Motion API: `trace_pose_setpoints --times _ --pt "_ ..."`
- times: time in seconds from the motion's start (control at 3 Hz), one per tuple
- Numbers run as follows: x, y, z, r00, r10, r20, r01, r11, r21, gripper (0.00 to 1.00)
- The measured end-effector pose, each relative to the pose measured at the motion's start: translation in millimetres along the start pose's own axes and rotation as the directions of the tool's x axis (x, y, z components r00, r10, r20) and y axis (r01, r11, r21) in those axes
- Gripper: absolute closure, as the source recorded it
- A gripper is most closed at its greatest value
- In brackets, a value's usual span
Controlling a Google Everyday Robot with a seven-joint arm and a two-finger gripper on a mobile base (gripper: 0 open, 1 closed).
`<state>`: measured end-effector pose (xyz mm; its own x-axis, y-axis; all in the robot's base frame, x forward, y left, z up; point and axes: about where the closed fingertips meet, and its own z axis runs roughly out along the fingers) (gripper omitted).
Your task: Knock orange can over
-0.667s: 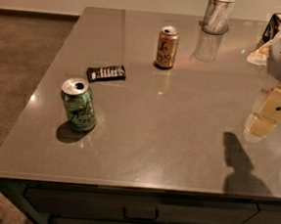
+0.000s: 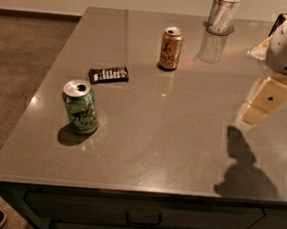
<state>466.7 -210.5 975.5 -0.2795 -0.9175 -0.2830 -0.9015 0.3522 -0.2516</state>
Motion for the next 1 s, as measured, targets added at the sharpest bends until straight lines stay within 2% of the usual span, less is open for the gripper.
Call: trace_pose_setpoints --times 0.33,0.67,1.0 --pt "-15 -18 17 0.997 0.066 0.047 -0.066 0.9978 -0.003 0.00" --pt "-34 -39 37 0.983 0.146 0.108 -0.146 0.9893 -0.009 0.00" --pt "-62 -69 70 0.943 0.264 0.203 -0.267 0.9635 -0.011 0.00"
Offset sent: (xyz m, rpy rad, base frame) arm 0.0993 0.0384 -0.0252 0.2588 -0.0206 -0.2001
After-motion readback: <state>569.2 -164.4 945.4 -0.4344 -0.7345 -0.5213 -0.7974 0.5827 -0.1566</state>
